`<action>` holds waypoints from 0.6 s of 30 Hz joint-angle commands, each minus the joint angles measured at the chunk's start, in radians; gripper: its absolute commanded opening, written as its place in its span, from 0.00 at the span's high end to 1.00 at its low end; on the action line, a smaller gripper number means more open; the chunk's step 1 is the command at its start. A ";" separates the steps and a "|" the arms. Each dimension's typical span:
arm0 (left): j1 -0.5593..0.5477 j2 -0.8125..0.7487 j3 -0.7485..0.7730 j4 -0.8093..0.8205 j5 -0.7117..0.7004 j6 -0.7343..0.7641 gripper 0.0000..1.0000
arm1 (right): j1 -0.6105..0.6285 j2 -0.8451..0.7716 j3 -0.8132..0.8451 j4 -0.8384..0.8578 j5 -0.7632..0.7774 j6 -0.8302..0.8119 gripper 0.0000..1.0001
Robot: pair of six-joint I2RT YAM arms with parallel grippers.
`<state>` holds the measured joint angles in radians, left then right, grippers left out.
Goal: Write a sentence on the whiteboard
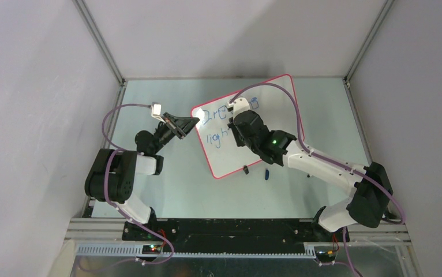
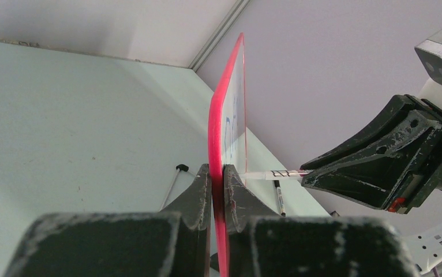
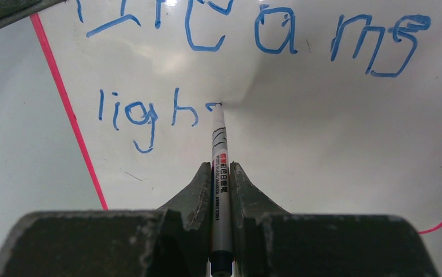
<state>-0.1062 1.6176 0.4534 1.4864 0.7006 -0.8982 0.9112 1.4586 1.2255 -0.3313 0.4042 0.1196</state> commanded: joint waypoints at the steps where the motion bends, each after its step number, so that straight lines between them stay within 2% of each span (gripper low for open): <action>1: -0.009 -0.026 -0.012 0.049 0.001 0.076 1.00 | -0.017 -0.005 0.035 -0.013 0.060 0.003 1.00; 18: -0.009 -0.033 -0.016 0.049 -0.001 0.079 1.00 | -0.009 -0.113 0.035 -0.004 0.001 0.006 1.00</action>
<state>-0.1081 1.6131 0.4507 1.4876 0.7017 -0.8982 0.9009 1.3872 1.2259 -0.3611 0.4107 0.1226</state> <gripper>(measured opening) 0.088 0.149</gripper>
